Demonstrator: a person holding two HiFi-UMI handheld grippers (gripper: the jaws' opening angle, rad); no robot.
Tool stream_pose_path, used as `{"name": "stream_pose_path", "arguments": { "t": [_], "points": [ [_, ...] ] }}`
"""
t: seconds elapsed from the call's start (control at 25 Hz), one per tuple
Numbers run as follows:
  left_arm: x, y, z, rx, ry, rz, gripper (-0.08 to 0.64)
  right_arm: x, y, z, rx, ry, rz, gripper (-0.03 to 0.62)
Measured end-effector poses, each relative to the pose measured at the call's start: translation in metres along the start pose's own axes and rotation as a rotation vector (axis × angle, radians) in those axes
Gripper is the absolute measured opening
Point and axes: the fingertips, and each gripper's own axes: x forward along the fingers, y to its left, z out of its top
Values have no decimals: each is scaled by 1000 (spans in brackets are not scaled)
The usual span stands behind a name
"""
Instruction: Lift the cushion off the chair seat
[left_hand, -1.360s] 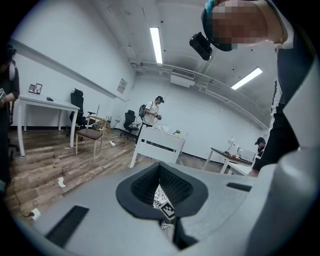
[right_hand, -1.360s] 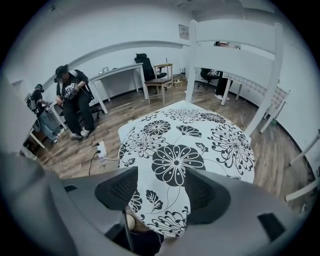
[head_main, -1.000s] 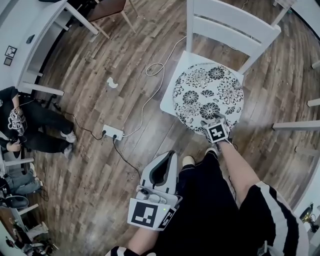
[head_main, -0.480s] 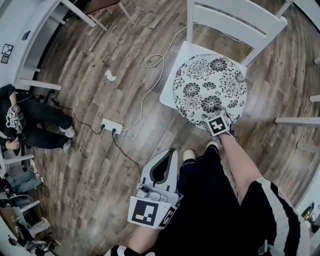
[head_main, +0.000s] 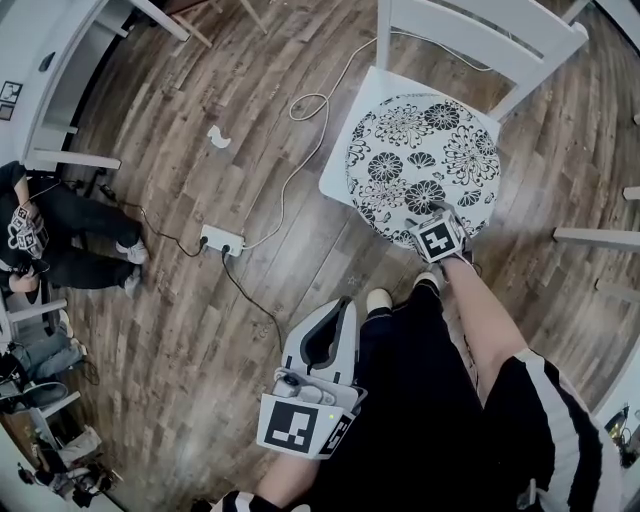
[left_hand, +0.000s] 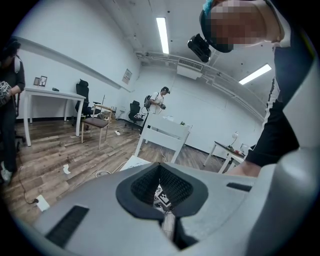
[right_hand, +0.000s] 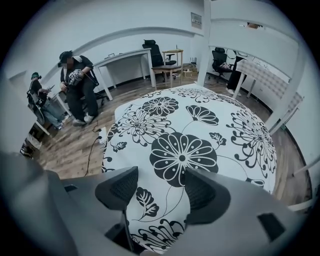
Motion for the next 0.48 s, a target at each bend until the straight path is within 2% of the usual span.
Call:
{"name": "stream_pose_path", "arguments": {
  "t": [0.48],
  "points": [
    [8,-7,-9,-18,23,-9,2,2,-5,4,2,-35,-5,276]
  ]
}}
